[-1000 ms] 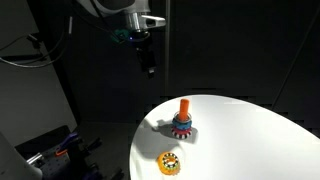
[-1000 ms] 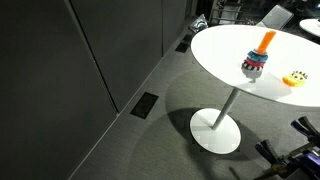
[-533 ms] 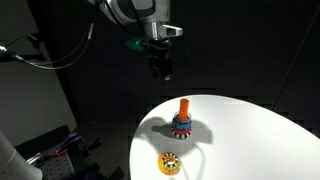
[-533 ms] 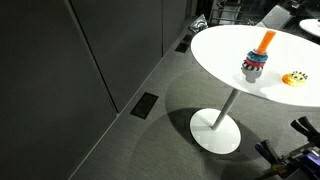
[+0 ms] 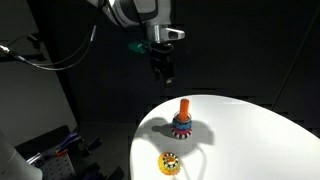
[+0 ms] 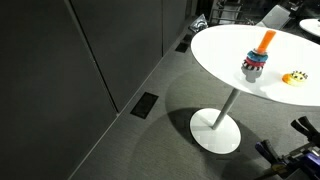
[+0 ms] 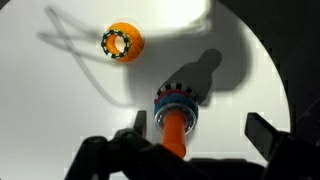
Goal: Put the clear ring on the table
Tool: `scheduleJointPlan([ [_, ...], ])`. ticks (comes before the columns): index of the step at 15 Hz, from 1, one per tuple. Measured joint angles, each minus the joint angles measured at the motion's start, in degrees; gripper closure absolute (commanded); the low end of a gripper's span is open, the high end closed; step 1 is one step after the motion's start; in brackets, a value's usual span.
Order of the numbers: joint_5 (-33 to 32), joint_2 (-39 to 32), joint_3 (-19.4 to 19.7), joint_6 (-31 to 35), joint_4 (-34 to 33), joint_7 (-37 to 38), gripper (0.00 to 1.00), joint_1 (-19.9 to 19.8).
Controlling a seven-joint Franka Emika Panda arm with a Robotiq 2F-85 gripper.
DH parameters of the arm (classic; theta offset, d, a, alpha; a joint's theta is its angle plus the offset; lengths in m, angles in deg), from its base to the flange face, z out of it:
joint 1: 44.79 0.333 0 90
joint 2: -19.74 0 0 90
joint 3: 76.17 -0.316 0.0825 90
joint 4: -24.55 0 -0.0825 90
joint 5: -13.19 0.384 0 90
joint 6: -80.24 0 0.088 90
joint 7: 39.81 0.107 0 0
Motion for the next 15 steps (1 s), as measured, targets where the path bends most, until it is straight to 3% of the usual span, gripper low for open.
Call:
scheduleJointPlan([
  [6,3.8,-5.9,2.5,6.3,0.0,0.0,0.0,-0.5],
  [15,9.3,-14.5,2.7,18.8,0.0,-0.9,0.0,-0.9],
])
